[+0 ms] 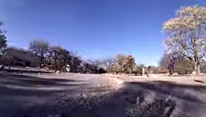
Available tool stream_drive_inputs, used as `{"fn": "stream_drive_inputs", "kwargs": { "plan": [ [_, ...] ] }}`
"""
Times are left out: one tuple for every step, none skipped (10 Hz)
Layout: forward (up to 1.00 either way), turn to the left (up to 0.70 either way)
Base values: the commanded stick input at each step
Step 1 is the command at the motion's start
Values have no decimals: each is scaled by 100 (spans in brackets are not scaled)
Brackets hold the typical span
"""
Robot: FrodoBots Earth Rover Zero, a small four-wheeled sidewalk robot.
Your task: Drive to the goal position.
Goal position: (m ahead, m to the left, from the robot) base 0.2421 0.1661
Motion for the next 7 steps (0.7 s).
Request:
{"fn": "stream_drive_inputs", "kwargs": {
  "plan": [
    [70, 0],
    [70, 0],
    [70, 0],
    [70, 0],
    [70, 0],
    [70, 0],
    [70, 0]
  ]
}}
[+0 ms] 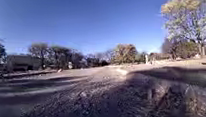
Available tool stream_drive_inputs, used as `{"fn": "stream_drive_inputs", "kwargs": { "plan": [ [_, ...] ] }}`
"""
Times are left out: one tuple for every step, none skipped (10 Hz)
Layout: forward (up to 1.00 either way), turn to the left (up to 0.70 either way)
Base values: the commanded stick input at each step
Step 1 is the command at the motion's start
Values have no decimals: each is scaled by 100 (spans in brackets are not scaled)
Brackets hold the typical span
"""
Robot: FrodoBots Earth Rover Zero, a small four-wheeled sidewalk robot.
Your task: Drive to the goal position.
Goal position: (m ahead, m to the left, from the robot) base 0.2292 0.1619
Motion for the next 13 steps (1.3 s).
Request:
{"fn": "stream_drive_inputs", "kwargs": {
  "plan": [
    [70, 0],
    [70, 0],
    [70, 0],
    [70, 0],
    [70, 0],
    [70, 0],
    [70, 0],
    [70, 0],
    [70, 0],
    [70, 0],
    [70, 0],
    [70, 0],
    [70, 0]
  ]
}}
